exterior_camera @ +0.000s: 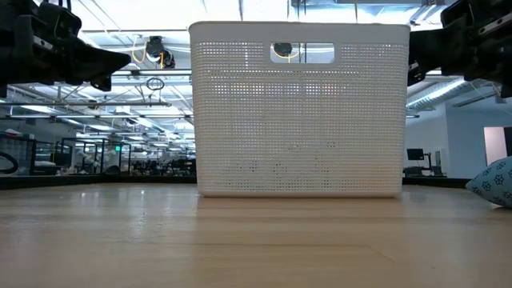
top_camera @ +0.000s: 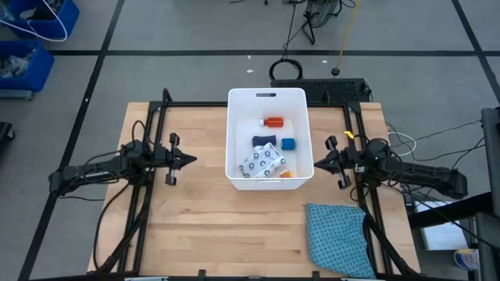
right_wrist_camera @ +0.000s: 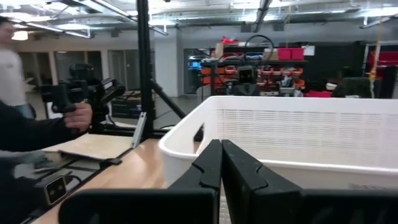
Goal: Pick & place medical supplies in basket/bin
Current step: Return to Home Position
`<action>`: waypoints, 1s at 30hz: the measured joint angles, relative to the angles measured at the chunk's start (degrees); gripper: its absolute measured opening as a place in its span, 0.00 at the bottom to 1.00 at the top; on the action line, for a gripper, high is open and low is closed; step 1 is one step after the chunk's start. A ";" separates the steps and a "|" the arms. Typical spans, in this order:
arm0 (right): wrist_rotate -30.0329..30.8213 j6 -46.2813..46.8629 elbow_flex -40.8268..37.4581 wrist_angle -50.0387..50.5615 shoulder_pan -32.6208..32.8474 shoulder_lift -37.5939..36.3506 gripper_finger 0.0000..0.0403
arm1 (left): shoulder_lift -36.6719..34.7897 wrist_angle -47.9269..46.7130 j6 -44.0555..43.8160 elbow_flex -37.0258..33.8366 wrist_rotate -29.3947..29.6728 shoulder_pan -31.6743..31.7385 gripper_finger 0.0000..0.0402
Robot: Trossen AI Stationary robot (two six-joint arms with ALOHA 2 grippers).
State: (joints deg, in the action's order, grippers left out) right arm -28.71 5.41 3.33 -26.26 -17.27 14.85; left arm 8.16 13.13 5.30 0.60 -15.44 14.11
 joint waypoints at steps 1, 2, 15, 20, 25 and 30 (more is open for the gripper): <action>0.00 -0.38 0.00 0.00 0.36 0.00 0.00 | 0.00 -0.03 -0.03 0.00 0.00 0.00 0.01; 0.00 -0.57 0.00 -0.02 0.61 0.00 0.00 | 0.00 -0.03 -0.03 0.00 0.03 0.00 0.01; 0.11 -1.57 0.00 -0.09 0.78 0.00 0.00 | 0.02 -0.07 -1.28 0.00 0.50 0.00 0.01; 0.11 -1.88 0.00 -0.07 0.78 0.00 0.00 | 0.02 0.12 -1.17 0.00 0.50 0.00 0.05; 0.11 -1.99 0.00 -0.07 0.78 0.00 0.00 | 0.02 0.15 -1.14 0.00 0.50 0.00 0.06; 0.11 -1.99 0.00 -0.07 0.78 0.00 0.00 | 0.02 0.17 -1.14 0.00 0.50 0.00 0.04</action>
State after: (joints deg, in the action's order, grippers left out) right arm -28.60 3.42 3.33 -26.33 -16.49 14.85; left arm 8.19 13.30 4.16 0.60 -14.94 14.11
